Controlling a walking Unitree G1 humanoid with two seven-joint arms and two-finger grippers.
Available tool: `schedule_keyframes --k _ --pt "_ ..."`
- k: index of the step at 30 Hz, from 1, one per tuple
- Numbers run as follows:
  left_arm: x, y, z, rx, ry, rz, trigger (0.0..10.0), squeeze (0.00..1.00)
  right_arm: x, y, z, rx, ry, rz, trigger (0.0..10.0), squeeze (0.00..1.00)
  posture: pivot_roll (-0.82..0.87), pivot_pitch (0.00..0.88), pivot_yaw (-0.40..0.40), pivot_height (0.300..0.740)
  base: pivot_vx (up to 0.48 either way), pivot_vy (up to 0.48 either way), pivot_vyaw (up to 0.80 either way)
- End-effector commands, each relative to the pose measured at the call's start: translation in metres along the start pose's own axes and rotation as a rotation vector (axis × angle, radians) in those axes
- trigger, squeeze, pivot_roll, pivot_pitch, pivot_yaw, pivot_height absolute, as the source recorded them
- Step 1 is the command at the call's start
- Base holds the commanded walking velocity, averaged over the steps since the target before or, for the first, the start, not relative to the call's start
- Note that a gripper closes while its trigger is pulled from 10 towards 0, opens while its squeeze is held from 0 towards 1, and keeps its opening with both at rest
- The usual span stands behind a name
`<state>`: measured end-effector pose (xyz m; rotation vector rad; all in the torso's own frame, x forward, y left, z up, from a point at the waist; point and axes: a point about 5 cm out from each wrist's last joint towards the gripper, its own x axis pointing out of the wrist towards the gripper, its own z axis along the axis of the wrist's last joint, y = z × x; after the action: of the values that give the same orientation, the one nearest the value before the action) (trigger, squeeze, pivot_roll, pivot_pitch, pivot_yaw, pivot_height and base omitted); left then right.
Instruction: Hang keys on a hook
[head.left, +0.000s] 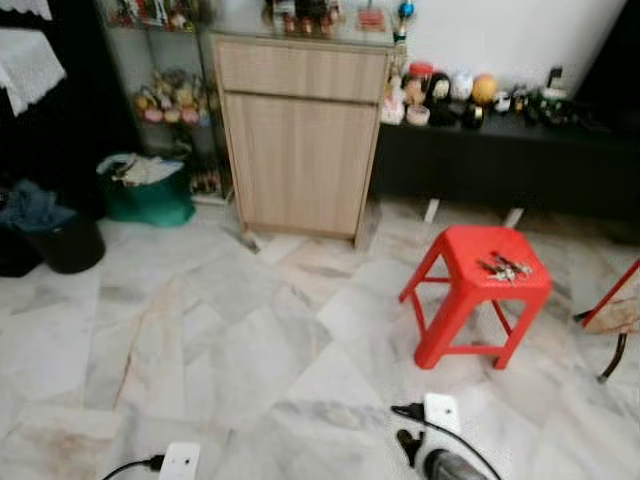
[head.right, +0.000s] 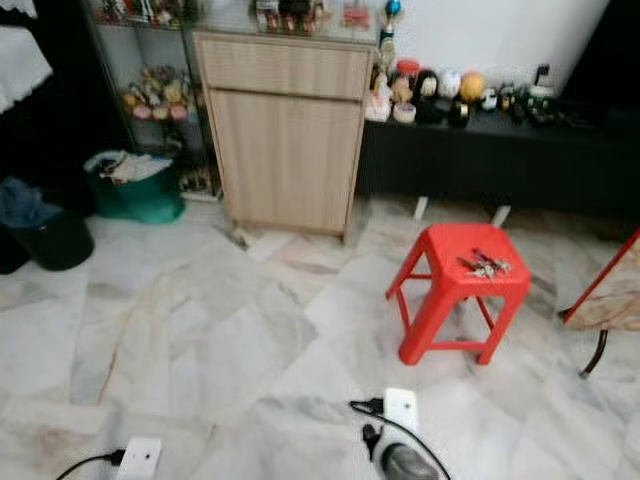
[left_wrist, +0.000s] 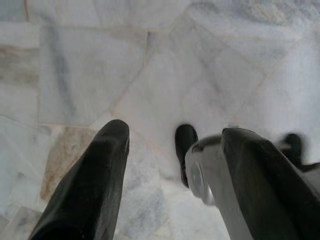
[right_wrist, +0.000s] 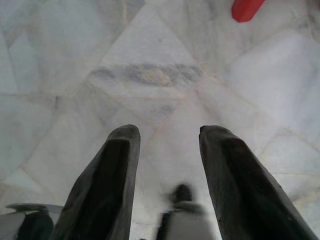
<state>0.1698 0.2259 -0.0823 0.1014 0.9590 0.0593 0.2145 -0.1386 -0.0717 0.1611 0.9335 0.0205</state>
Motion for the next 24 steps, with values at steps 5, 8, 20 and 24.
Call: schedule_keyframes --k 5,8,20,24 --pt "0.0003 -0.0080 -0.0034 0.014 0.016 -0.019 10.0 0.00 -0.0010 -0.0122 0.0034 -0.016 -0.004 -0.032 10.0 0.00 0.07 0.000 -0.047 0.740 0.000 -0.345 0.00" --pt "0.0002 -0.0078 -0.0036 0.012 0.015 -0.018 10.0 0.00 -0.0010 -0.0121 0.0036 -0.017 -0.005 -0.030 10.0 0.00 0.07 0.000 -0.047 0.740 0.000 -0.346 0.00" --pt "0.0003 -0.0090 -0.0030 -0.009 0.010 -0.028 10.0 0.00 -0.0010 -0.0123 0.0040 -0.016 -0.006 -0.032 10.0 0.00 0.07 0.000 -0.048 0.740 0.000 -0.312 0.00" --pt "0.0004 -0.0098 -0.0020 -0.028 -0.001 -0.032 10.0 0.00 -0.0010 -0.0125 0.0041 -0.016 -0.006 -0.033 10.0 0.00 0.07 0.000 -0.048 0.740 0.000 0.000 0.00"
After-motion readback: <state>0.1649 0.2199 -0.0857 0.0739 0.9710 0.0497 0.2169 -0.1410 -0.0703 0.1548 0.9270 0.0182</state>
